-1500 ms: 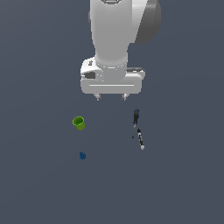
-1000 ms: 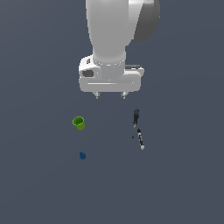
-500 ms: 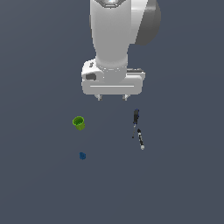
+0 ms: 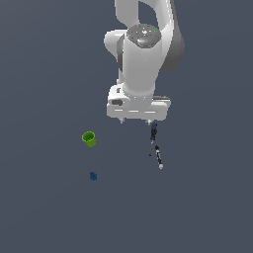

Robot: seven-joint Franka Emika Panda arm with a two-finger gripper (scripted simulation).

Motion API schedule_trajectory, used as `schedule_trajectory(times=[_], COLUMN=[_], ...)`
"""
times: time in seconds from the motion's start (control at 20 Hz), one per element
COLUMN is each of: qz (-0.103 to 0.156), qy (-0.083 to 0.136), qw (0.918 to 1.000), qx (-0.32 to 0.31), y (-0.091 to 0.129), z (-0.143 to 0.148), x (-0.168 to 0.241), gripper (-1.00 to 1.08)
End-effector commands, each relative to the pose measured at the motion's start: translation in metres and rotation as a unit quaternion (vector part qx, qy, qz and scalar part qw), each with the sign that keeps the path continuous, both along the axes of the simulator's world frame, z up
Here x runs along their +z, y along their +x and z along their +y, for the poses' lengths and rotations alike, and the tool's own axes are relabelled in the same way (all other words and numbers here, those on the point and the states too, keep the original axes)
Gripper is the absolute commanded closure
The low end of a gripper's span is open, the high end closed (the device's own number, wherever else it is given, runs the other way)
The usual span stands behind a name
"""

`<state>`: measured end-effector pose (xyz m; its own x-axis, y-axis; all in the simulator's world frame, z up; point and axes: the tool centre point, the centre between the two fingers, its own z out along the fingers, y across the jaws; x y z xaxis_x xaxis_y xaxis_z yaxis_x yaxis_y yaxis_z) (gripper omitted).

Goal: Pick up a designated object from a clutter of objects.

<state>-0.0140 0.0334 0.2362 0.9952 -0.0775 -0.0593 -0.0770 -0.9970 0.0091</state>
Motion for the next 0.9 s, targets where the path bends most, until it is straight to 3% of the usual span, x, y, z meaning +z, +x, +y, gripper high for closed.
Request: schedule_trajectory(times=[0.0, 0.85], qz=[-0.003, -0.026], qy=[-0.003, -0.005], qw=[0.9999, 0.9960], qx=[-0.012, -0.086], y=[-0.002, -0.049], z=[0.012, 0.093], x=[-0.020, -0.145], gripper=[-0.92, -0.92])
